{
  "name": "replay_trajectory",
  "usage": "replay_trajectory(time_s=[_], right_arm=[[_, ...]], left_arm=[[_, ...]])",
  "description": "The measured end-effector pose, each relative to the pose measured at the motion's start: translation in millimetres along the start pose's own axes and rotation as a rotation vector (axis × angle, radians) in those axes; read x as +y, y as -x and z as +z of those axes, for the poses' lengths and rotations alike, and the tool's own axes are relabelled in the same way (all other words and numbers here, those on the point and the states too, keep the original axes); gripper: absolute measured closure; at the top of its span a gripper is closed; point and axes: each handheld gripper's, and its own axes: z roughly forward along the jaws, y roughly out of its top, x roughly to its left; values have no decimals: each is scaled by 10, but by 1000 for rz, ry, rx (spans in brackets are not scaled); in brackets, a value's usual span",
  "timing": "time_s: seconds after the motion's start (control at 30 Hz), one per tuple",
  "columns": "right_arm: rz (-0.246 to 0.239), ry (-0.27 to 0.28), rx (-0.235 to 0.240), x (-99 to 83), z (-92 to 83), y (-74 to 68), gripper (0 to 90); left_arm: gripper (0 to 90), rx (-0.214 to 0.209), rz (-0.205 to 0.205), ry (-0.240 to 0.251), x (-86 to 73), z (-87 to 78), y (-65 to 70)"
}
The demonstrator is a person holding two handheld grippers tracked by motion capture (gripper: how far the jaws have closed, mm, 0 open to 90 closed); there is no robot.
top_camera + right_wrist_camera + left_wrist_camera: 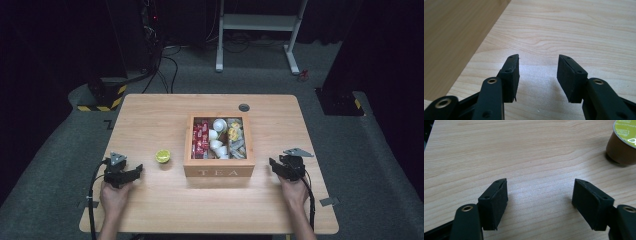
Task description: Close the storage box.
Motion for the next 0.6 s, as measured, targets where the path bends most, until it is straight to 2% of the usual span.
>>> replay_trajectory(time_s=[0.07, 0.1, 0.27, 0.6], right_arm=[[-1, -12, -6, -13, 21, -4, 515], [-17, -27, -21, -30, 53, -1, 502], [-38, -26, -59, -65, 73, -13, 454], [-29, -29, -66, -64, 76, -8, 410]], left_arm=[[289, 0, 0, 0, 0, 0, 0], [289, 0, 0, 0, 0, 0, 0], [288, 0, 0, 0, 0, 0, 1], [285, 1, -1, 0, 0, 1, 2]])
